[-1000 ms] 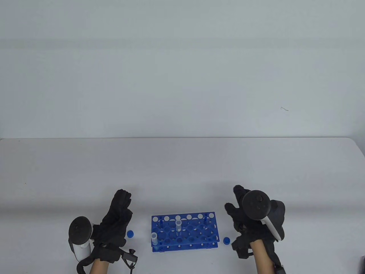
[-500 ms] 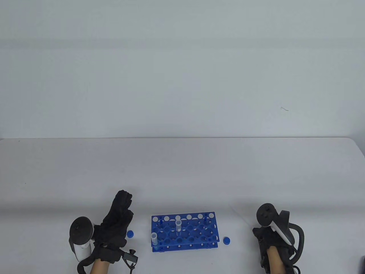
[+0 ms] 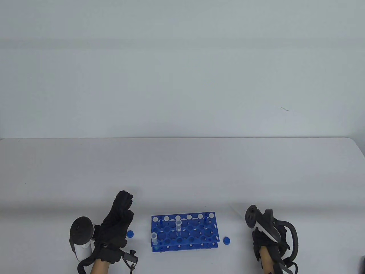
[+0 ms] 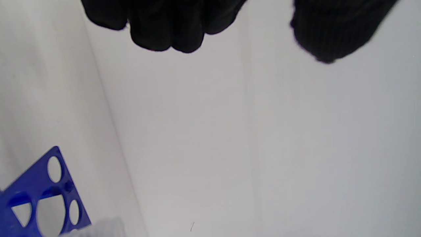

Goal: Press a plastic transfer pipette bulb to move liquid between test tubes

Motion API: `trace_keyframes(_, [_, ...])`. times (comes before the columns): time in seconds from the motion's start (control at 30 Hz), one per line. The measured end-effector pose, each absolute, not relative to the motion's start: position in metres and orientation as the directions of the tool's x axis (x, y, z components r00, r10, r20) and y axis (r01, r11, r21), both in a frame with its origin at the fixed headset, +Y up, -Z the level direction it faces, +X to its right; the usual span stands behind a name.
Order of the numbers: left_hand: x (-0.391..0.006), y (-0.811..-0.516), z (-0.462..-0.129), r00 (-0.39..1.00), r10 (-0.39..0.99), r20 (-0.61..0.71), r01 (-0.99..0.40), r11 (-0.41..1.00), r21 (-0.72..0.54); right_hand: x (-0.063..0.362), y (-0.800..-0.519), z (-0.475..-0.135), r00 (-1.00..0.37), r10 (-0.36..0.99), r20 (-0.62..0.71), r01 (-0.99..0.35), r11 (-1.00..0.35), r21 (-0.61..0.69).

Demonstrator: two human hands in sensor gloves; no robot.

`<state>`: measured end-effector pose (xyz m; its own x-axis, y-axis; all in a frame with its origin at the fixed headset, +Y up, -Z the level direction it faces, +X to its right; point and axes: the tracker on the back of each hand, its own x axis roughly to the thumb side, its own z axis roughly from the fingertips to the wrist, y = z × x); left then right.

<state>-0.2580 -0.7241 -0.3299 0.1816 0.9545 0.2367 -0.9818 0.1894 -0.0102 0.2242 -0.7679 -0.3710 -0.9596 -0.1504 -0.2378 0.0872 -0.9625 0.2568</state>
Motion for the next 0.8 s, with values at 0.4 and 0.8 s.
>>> trace_keyframes(0.4, [-0.256,-0.725,-0.330,0.183,0.953,0.240,-0.981,0.193,-0.018,0.218,-0.768,-0.371,-0.960,-0.236,-0.152,0.207,-0.961,0.186])
trace_keyframes(0.8, [-0.256,-0.724,-0.330,0.175,0.954,0.245,-0.982,0.186,-0.021,0.255,-0.740,-0.361,-0.972,0.035,-0.234,-0.053,-0.996,0.072])
